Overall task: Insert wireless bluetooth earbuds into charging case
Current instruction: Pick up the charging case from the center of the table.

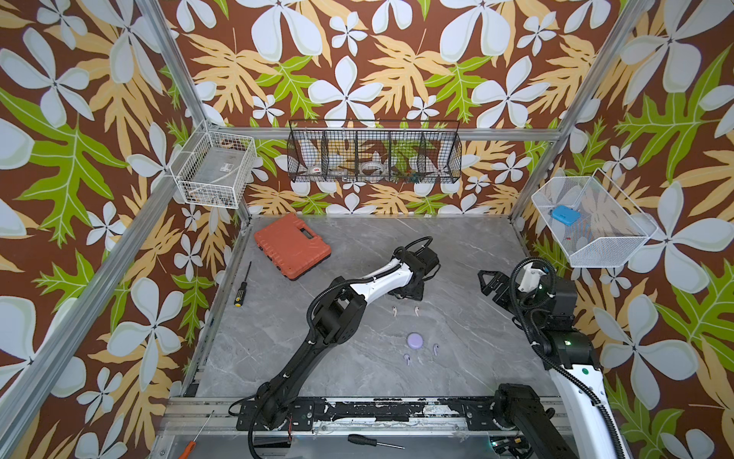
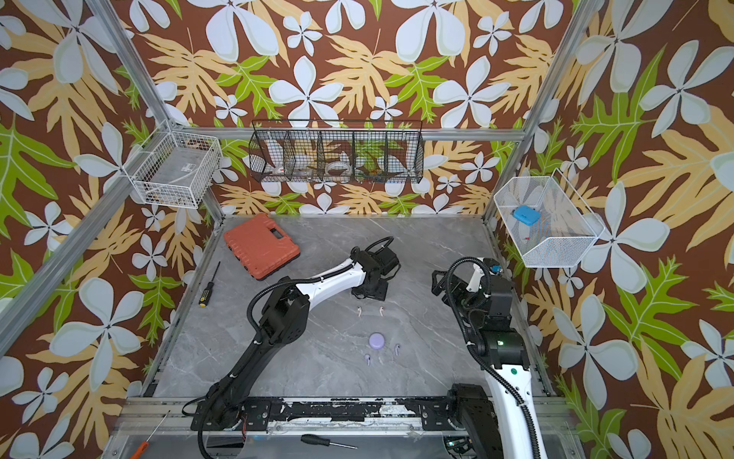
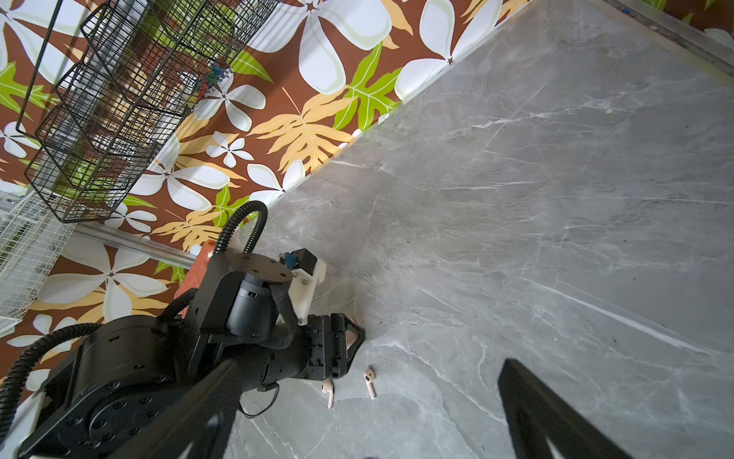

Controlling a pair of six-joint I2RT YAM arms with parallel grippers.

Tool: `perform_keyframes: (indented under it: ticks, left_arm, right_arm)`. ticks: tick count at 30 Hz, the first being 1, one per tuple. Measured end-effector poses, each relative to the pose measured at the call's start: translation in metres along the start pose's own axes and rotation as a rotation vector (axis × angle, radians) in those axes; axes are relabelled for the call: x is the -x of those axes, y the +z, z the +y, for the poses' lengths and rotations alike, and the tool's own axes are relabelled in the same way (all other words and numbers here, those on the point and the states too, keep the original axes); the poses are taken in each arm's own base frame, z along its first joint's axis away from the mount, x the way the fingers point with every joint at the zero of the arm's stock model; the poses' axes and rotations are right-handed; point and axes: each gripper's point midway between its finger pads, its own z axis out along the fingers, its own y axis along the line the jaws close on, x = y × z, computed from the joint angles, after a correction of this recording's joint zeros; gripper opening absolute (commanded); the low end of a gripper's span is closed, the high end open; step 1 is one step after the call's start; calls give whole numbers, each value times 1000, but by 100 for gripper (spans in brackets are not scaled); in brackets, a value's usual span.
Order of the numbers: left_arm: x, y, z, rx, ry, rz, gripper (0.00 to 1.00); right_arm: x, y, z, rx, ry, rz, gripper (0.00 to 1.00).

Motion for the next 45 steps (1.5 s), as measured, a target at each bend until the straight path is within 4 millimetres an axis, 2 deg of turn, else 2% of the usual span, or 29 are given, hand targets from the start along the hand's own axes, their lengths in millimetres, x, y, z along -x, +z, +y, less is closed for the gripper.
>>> perform_keyframes:
  ticks: [19,24,29,35,38,42,45]
  left_arm:
    - [4,2,-3,-7,-3,-11,56]
    - [6,2,-1,-4,-5,-16,43]
    - [10,-5,4,13,0,-31,42]
    - [22,-42,11,13,20,-101,39]
    - [18,-64,23,24,44,-131,39]
    - [-1,-100,50,24,86,-185,39]
    - [-22,-125,69,1,119,-245,39]
  right_arm:
    - [3,-5,4,12,-5,-12,100]
    - [3,-5,4,12,-5,-11,100]
    - [2,-5,5,16,-5,-7,100]
    - [-8,1,6,40,6,45,100]
    - [-17,8,8,65,19,96,99]
    - [-28,17,17,132,36,165,98]
    - [-37,22,31,198,37,218,98]
